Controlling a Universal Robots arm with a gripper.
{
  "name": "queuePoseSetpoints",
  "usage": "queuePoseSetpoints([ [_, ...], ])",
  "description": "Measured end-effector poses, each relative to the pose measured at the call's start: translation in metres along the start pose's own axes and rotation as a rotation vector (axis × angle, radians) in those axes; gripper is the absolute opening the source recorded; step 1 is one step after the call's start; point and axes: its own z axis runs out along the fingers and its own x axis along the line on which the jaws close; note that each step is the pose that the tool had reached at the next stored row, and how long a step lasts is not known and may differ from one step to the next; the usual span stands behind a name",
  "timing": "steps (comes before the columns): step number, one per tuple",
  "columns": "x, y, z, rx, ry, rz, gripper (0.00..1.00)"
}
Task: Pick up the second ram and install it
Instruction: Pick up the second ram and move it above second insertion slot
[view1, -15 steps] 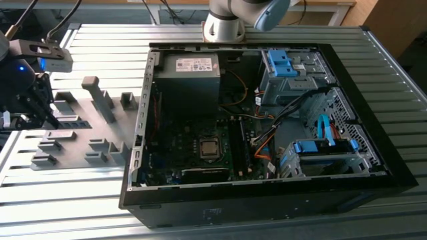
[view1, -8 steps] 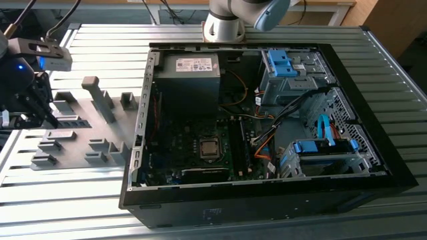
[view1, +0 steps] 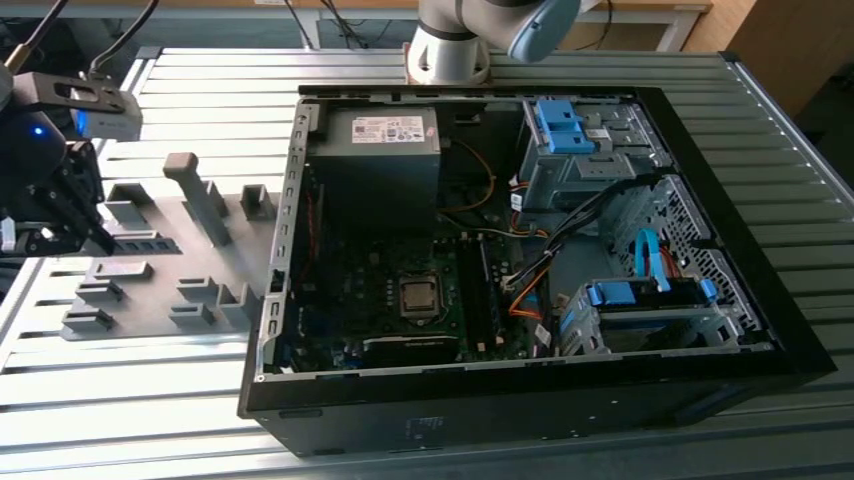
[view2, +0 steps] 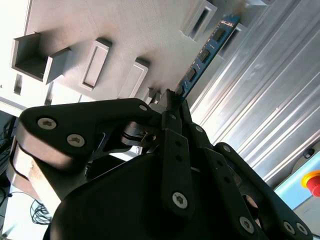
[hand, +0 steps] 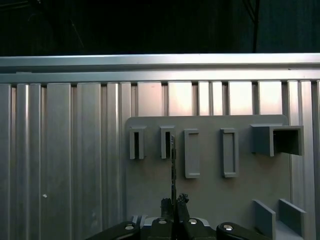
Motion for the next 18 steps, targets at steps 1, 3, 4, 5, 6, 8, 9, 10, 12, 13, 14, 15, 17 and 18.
queuePoseSetpoints([
  [1,0.0000,0.0000,-0.0006,0.0000,0.0000,0.000,0.14],
  [3,0.0000,0.0000,-0.0019,0.0000,0.0000,0.000,0.14],
  [4,0.0000,0.0000,-0.0024,0.0001,-0.0001,0.000,0.14],
  [5,0.0000,0.0000,-0.0029,0.0002,-0.0001,0.000,0.14],
  [6,-0.0001,0.0000,-0.0035,0.0001,0.0000,0.000,0.14],
  [8,-0.0001,0.0000,-0.0048,0.0001,0.0000,0.000,0.14],
  [9,-0.0001,0.0000,-0.0055,0.0000,0.0000,0.000,0.14],
  [10,-0.0001,0.0000,-0.0059,0.0001,-0.0001,0.000,0.14],
  [12,-0.0001,0.0000,-0.0059,0.0004,-0.0003,0.000,0.14],
  [13,-0.0001,0.0000,-0.0060,0.0003,-0.0002,0.000,0.14],
  [14,-0.0001,0.0001,-0.0062,0.0001,0.0000,0.000,0.14],
  [15,-0.0001,0.0000,-0.0063,0.0001,0.0000,0.000,0.14],
  [17,-0.0001,0.0000,-0.0063,0.0002,-0.0001,0.000,0.14],
  [18,-0.0001,0.0000,-0.0063,0.0002,-0.0001,0.000,0.14],
])
